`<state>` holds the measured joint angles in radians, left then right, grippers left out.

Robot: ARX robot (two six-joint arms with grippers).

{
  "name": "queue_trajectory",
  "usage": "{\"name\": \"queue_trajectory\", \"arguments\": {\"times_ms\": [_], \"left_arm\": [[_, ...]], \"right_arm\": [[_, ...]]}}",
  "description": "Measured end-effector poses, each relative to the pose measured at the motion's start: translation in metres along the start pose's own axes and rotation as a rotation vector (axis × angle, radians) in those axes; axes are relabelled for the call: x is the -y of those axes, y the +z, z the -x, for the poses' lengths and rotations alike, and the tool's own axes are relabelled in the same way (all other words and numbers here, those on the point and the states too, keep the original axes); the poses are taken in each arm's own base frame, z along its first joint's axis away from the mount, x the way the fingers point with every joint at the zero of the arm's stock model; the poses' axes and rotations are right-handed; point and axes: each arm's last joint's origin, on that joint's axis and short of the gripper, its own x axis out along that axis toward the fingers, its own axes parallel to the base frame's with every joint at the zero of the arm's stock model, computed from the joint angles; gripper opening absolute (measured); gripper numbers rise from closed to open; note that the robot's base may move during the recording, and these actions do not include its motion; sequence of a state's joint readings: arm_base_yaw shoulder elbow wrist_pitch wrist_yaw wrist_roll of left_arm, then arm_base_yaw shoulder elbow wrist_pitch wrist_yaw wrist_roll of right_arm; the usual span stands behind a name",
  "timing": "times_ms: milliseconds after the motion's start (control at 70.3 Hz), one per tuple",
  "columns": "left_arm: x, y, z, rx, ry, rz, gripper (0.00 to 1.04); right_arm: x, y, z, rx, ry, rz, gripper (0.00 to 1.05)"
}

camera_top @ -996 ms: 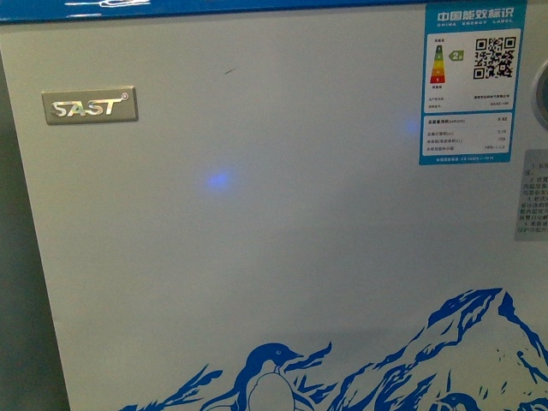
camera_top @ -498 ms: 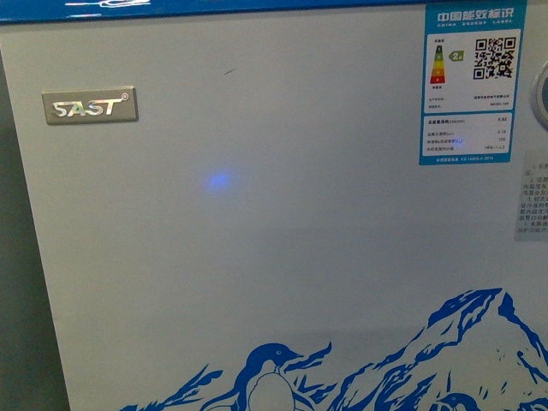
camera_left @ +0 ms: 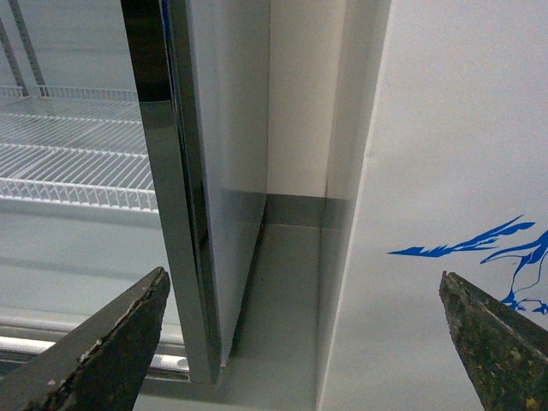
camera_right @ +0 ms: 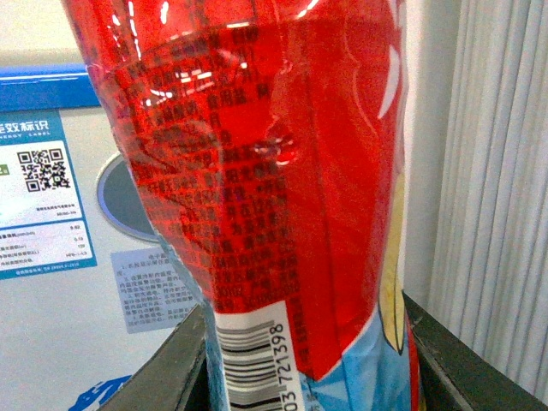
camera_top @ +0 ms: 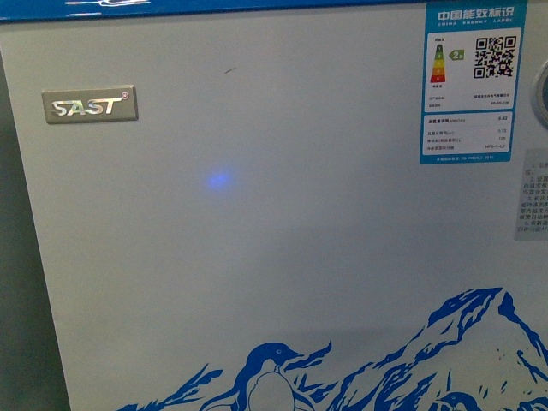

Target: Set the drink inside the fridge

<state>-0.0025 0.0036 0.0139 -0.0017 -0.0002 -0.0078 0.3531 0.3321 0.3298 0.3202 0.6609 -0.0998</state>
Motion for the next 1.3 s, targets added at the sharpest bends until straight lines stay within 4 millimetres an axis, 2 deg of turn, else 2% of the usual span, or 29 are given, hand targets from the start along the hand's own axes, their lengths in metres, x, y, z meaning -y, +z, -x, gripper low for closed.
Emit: {"name": "queue_trajectory", "arguments": {"times_ms": [1295], "left_arm": [[0.0,0.0,0.0,0.0,0.0,0.0,0.97]], "right_arm": [[-0.0002,-0.0021,0.0003,-0.005,-0.005,-0.007,0.44]]}}
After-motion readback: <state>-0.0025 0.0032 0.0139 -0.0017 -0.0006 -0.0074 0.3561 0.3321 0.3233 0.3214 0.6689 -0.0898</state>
